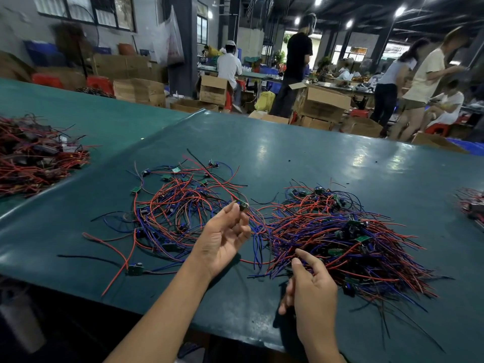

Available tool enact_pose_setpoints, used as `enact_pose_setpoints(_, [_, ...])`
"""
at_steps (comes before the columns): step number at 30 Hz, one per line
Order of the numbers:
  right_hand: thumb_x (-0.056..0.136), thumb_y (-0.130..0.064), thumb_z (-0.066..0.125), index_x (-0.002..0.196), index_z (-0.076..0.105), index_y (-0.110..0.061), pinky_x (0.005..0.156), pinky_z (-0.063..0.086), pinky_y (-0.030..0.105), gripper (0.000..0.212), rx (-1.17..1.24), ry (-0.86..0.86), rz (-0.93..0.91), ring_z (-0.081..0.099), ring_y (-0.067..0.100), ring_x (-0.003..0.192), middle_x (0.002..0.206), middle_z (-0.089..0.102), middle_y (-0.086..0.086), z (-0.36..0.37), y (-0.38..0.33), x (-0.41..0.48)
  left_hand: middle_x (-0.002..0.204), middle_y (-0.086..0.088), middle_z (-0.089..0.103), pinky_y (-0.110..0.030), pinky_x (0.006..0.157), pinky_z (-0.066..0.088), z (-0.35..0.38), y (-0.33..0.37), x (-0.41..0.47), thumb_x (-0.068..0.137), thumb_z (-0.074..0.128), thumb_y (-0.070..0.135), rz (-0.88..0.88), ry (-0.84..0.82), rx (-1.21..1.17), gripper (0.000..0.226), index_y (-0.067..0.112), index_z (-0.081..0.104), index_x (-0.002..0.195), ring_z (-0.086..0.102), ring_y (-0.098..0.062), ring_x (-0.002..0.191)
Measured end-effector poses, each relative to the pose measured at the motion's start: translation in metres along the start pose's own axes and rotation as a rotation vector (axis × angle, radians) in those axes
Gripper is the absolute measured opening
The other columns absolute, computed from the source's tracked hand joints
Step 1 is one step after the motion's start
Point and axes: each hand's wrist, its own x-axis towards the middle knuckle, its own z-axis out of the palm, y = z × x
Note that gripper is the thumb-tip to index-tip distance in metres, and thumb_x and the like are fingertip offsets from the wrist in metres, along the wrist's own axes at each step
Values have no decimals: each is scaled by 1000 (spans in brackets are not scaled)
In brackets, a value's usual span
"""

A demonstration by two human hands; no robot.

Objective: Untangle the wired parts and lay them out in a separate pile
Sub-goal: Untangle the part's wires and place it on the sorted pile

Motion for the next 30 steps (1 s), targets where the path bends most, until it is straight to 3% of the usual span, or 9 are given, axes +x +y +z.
enact_pose_setpoints(6, [102,-12,56,105,69,-30,35,42,29,23,-3,-6,6,37,18,34,48,45,8,0,-3,-2,81,-7,67,-23,60,58,1,0,-1,46,101,10,34,-34,-22,54,10,66,86,70,-15,76])
enact_pose_setpoints(10, [102,-11,56,105,69,-28,35,42,29,21,-6,-14,13,37,18,35,49,45,7,0,-4,-3,86,-5,69,-22,64,59,0,-3,3,74,79,6,52,-3,44,28,13,72,100,71,-14,79])
enact_pose_setpoints(12, [102,-12,56,104,70,-28,35,42,29,22,-7,-19,13,38,18,35,49,45,7,0,-4,-3,87,-7,71,-23,66,60,0,-5,3,77,73,3,63,-2,83,19,13,78,94,73,-15,81])
enact_pose_setpoints(19, [103,-12,52,105,69,-25,35,41,29,21,-46,-24,1,40,22,35,50,49,5,0,-2,-1,87,-19,74,-25,69,61,37,-7,6,72,72,-5,118,-93,118,27,1,63,97,76,-25,80])
enact_pose_setpoints(24, [103,-9,53,101,70,-19,32,38,26,20,-1,-29,-1,36,20,31,47,43,8,1,0,-1,84,-20,73,-26,70,61,95,-33,18,73,75,-10,113,-207,249,21,3,65,87,75,-27,79])
enact_pose_setpoints(27, [103,-7,53,102,67,-12,32,37,24,15,48,-44,35,34,17,30,45,41,7,3,3,-1,81,-11,75,-21,58,54,114,-69,30,81,77,-5,97,-224,469,21,14,68,82,74,-20,77])
enact_pose_setpoints(30, [101,-4,52,82,65,-18,33,36,25,27,17,-41,21,36,19,29,43,42,9,0,9,2,76,0,74,-18,65,53,123,-101,42,76,86,3,174,-243,715,19,15,72,83,69,-10,71])
